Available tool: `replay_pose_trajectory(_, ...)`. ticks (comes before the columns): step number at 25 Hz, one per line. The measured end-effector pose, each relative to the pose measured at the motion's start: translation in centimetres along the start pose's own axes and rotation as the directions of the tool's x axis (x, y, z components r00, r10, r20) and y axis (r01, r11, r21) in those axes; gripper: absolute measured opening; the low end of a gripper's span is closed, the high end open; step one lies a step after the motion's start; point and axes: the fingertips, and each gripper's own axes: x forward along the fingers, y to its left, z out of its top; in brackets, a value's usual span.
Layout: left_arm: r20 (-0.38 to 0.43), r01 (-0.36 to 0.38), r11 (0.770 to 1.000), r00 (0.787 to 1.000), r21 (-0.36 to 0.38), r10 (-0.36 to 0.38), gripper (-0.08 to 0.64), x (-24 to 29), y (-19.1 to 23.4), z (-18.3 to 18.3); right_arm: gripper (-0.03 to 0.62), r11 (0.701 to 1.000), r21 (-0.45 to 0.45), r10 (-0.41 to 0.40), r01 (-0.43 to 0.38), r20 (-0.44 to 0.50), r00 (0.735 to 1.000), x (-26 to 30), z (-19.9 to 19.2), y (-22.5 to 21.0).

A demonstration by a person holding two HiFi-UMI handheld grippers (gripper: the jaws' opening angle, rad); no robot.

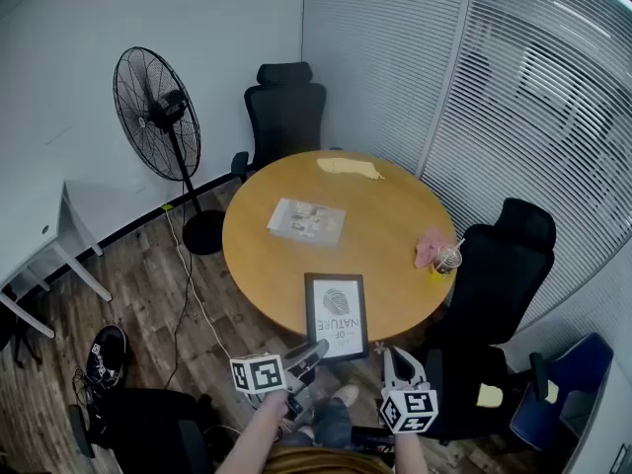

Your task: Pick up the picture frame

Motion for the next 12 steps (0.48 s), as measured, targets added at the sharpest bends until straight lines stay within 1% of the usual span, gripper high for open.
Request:
replay_pose_trajectory(7, 0.004, 0.015, 0.999, 1.000, -0.039, -0.014, 0.063, -0.01, 0.05, -0.38, 0.012, 1.000, -0.010, -0.008, 0.009, 0.011, 1.000, -0.62, -0.18, -0.19)
replay_pose_trajectory(12, 0.004, 0.021, 0.999, 1.000, -0.038, -0.020, 0.063, 0.35, -0.21, -0.84, 0.012, 1.000, -0.021, 0.000, 0.001, 0.030, 1.000, -0.97, -0.24, -0.57)
